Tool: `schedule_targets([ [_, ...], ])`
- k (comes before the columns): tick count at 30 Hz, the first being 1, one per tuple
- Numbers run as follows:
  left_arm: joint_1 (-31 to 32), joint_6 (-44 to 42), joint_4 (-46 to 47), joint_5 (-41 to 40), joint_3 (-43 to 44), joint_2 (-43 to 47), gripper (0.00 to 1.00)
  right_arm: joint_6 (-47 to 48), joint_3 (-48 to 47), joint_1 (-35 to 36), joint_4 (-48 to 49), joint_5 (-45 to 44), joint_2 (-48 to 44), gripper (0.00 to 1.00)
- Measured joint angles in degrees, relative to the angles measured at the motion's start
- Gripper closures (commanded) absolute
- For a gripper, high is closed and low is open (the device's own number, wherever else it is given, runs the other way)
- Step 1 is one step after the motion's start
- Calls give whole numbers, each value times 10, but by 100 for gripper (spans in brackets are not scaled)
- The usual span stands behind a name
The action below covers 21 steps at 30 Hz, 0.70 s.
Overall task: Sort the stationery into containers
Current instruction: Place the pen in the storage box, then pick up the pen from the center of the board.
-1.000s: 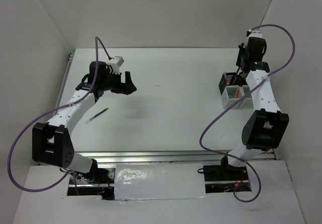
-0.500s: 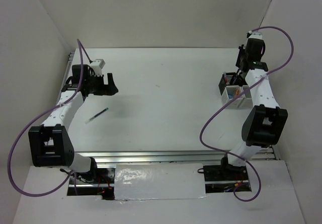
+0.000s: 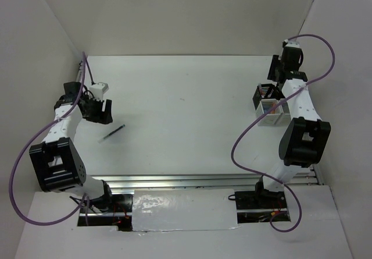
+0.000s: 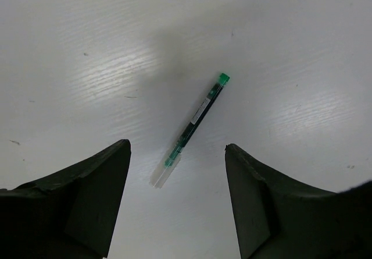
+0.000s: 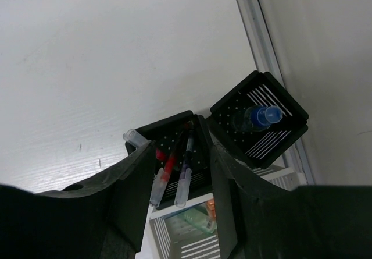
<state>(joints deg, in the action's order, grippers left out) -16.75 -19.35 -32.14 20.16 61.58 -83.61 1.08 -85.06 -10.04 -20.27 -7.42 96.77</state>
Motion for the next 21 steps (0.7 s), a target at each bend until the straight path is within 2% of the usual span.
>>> schedule_targets([
  [4, 9, -36, -8, -2, 0, -33, 30, -2, 0, 4, -17, 20, -13, 50],
  [11, 69, -56, 4, -26, -1, -93, 43, -1, 23, 31, -30, 89, -96, 50],
  [16, 90, -59, 8, -43, -1, -131, 46, 1, 29, 46, -33, 131, -141, 50],
  [21, 101, -60, 11, -66, -1, -153, 50, 3, 35, 54, -41, 152, -148, 50],
])
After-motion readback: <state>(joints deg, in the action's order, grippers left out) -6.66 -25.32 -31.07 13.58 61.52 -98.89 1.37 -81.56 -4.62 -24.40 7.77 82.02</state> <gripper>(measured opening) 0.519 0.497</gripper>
